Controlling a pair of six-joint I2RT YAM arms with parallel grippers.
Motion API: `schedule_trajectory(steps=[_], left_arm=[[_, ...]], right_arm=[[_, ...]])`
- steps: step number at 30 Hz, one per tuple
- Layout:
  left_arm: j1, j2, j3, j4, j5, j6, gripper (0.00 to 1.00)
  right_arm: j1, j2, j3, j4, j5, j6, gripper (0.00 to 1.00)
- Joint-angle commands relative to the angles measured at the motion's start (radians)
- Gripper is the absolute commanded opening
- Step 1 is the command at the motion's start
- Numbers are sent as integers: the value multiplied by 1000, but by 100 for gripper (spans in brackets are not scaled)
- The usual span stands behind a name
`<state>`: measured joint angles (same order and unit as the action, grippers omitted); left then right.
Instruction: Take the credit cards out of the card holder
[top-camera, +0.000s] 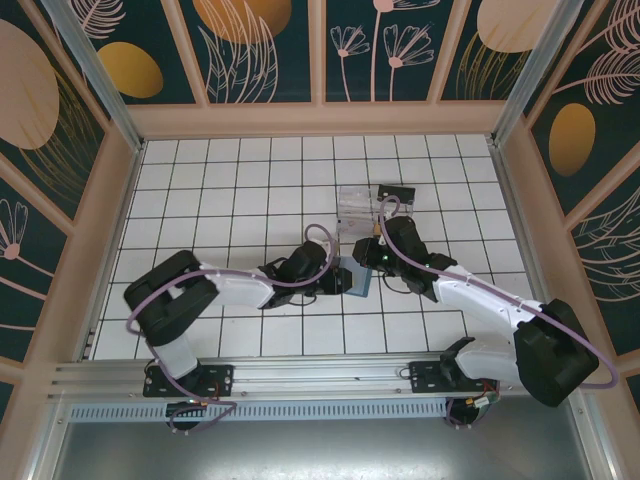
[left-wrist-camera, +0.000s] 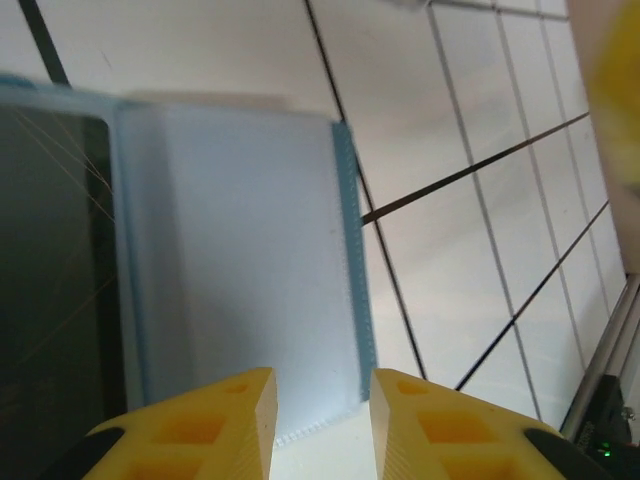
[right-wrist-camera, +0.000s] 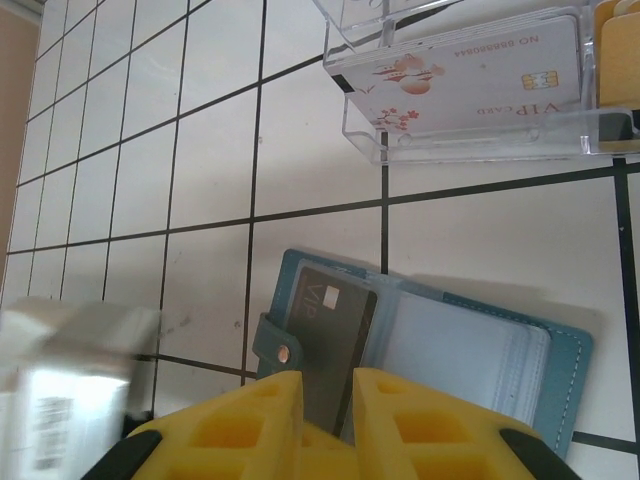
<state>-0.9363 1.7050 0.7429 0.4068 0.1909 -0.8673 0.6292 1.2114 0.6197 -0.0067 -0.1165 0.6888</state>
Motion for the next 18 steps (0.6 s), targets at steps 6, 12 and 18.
schedule_trajectory(steps=[6,12,18], left_arm=[[51,-171,-76,-108,-136,44,30],[102,-159,-121,-90,-129,58,14],[117,-99,-120,-60,-110,77,7]], right_arm=[[13,110,21,80,-101,46,23],[41,203,24,140,-149,111,19],[50,251,-8,211,-193,175,16]])
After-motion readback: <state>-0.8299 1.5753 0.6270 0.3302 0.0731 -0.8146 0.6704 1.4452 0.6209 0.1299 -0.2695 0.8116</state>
